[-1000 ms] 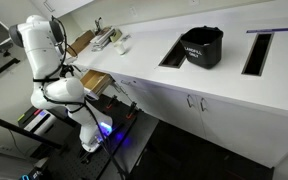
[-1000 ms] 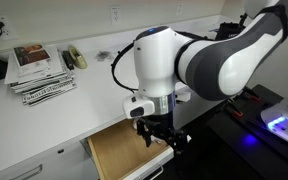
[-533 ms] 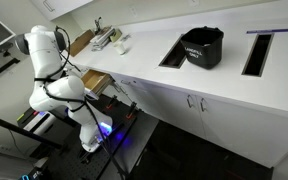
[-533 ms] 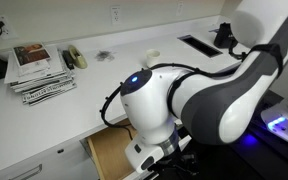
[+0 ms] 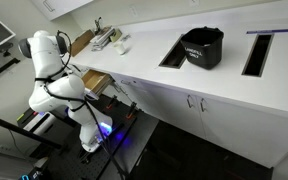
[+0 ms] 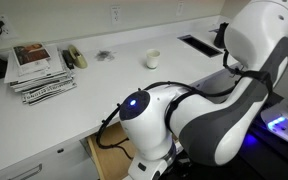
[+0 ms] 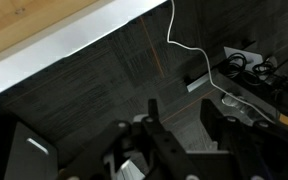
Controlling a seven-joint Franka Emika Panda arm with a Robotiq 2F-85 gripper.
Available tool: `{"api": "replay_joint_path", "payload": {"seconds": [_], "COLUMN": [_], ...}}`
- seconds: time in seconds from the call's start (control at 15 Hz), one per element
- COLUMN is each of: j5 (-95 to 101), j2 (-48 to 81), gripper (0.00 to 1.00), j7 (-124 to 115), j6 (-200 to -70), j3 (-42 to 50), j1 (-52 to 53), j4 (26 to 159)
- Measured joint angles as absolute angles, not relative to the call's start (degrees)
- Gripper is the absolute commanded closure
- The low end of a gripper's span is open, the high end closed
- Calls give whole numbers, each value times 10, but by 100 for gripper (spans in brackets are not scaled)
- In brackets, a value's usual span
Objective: Put the two papers on the countertop in the open drawer, close the open drawer
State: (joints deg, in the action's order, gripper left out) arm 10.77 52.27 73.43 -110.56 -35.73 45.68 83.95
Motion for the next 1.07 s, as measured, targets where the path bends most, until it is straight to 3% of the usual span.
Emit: {"api": "replay_joint_path", "payload": {"seconds": [0.07, 0.13, 0.33, 1.07], "j5": [108, 108, 121, 307], "j2": [523, 523, 523, 523], "gripper": [76, 77, 99, 100], "j7": [737, 739, 764, 866], "j6": [-1106, -1106, -1105, -1145], "j3": [-357, -357, -340, -222], "j1": [457, 457, 470, 603], "j4": [838, 838, 836, 822]}}
